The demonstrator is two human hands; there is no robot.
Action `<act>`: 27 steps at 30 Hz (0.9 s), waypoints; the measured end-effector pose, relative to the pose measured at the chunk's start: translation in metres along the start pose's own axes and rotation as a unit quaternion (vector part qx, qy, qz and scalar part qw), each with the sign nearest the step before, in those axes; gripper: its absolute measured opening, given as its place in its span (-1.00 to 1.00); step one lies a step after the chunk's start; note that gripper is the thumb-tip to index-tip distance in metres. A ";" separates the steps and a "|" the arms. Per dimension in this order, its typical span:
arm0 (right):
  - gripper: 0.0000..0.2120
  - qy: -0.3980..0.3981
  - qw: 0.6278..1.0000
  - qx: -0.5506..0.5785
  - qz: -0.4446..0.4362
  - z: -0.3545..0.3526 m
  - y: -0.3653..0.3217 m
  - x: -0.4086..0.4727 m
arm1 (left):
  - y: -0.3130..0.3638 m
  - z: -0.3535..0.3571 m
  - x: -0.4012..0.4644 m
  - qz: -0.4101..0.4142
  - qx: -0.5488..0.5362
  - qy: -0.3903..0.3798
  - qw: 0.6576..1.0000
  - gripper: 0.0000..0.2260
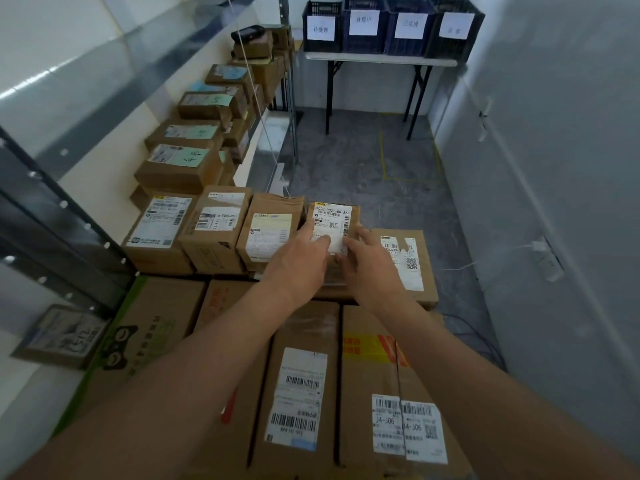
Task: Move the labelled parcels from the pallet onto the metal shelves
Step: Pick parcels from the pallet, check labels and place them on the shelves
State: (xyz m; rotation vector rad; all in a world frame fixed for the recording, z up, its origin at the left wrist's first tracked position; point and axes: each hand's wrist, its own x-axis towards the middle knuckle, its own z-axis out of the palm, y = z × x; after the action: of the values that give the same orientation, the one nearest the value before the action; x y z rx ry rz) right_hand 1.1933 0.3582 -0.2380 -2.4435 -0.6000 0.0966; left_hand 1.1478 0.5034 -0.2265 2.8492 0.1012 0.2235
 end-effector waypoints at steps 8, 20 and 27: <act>-0.64 -0.001 1.000 -0.016 -0.006 0.003 0.000 0.001 | -0.001 0.002 -0.005 -0.006 0.016 -0.005 1.000 -0.76; -0.56 -0.025 0.998 -0.056 0.000 -0.002 -0.008 -0.003 | 0.002 -0.015 -0.013 0.004 -0.003 -0.015 1.000 -0.66; -0.59 -0.013 0.996 -0.083 -0.008 -0.017 -0.036 -0.021 | 0.001 -0.044 -0.035 0.016 -0.010 -0.012 1.000 -0.66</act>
State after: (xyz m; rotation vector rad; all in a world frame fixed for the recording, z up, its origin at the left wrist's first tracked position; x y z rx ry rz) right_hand 1.1642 0.3651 -0.2043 -2.6014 -0.6622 0.0746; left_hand 1.1064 0.5117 -0.1895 2.8354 0.0480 0.1947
